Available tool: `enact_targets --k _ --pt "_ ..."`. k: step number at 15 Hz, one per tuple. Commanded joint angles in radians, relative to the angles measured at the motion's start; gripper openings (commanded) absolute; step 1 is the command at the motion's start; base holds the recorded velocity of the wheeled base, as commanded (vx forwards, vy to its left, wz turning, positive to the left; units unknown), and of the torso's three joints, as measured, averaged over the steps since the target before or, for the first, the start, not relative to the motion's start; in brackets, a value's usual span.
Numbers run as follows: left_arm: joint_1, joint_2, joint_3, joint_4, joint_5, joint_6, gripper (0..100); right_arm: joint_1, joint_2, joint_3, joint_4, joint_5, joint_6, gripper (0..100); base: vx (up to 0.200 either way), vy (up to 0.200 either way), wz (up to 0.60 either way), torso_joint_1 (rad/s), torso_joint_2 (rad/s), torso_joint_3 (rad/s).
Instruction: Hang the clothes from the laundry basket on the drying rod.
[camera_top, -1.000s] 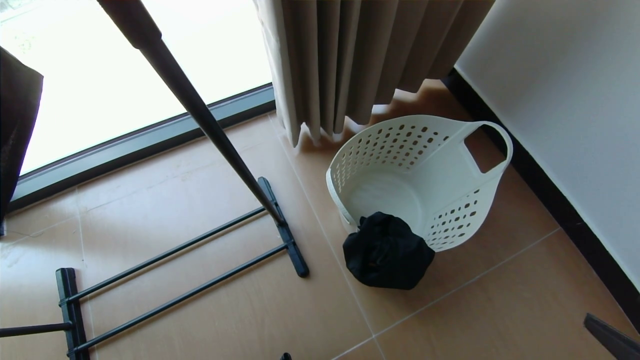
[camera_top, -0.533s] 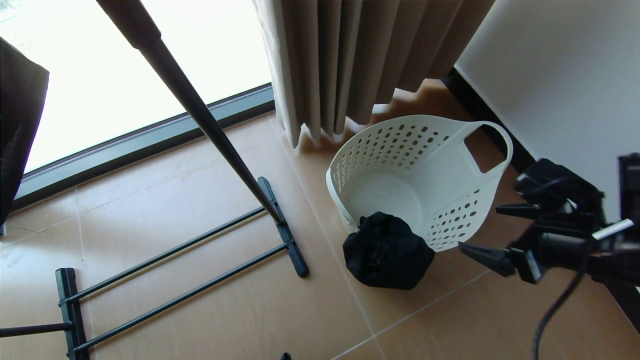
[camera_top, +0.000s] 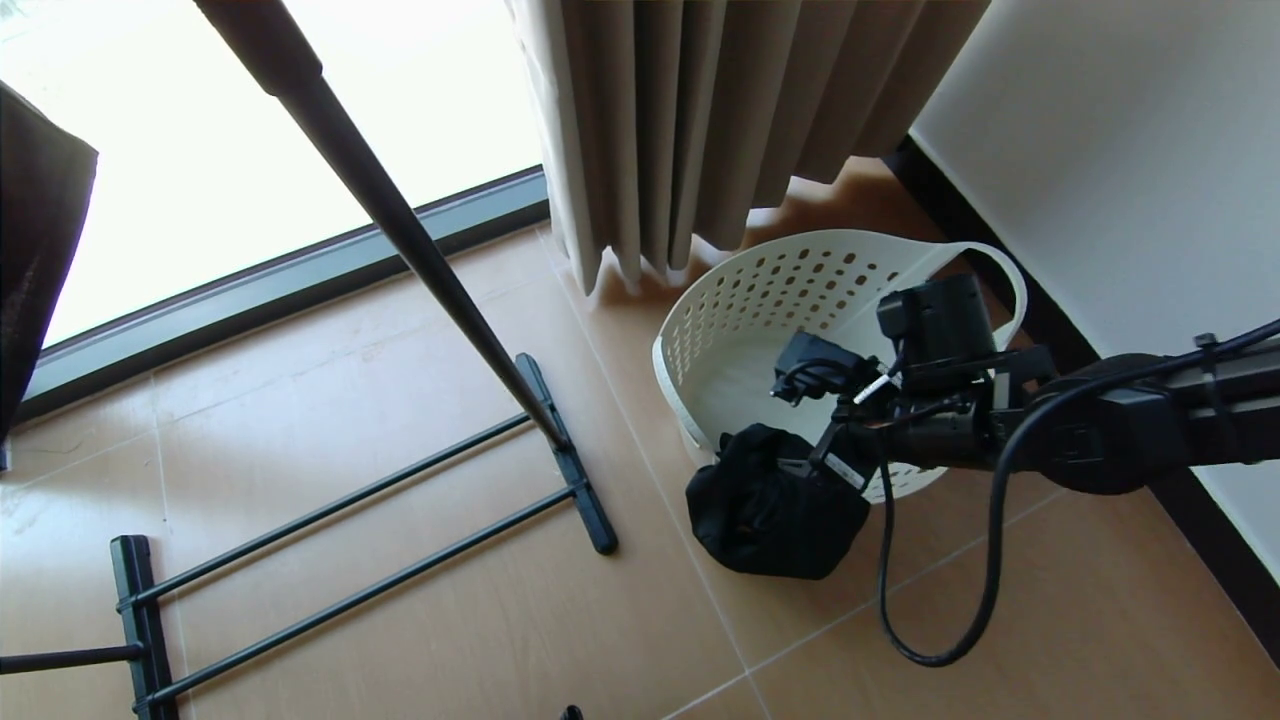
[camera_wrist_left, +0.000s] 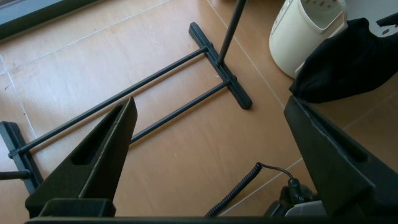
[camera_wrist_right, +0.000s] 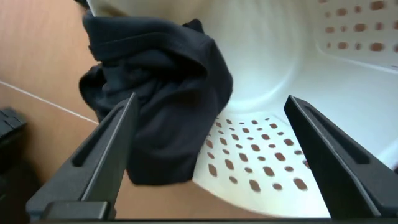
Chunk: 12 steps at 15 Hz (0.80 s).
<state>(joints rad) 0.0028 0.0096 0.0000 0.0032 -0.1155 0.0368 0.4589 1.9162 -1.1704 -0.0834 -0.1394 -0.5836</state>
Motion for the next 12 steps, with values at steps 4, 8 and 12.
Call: enact_targets --k 4,8,12 --pt "0.0 0.0 0.0 0.0 -0.001 0.0 100 -0.022 0.119 -0.075 -0.012 -0.026 0.001 100 0.0 0.0 0.0 0.0 0.0 0.0" --pt "0.0 0.0 0.0 0.0 0.0 -0.002 100 -0.051 0.13 -0.092 -0.013 -0.025 0.002 100 0.0 0.0 0.0 0.0 0.0 0.0" --pt "0.0 0.0 0.0 0.0 0.0 -0.002 100 -0.049 0.135 -0.101 -0.015 -0.022 0.008 100 0.0 0.0 0.0 0.0 0.0 0.0"
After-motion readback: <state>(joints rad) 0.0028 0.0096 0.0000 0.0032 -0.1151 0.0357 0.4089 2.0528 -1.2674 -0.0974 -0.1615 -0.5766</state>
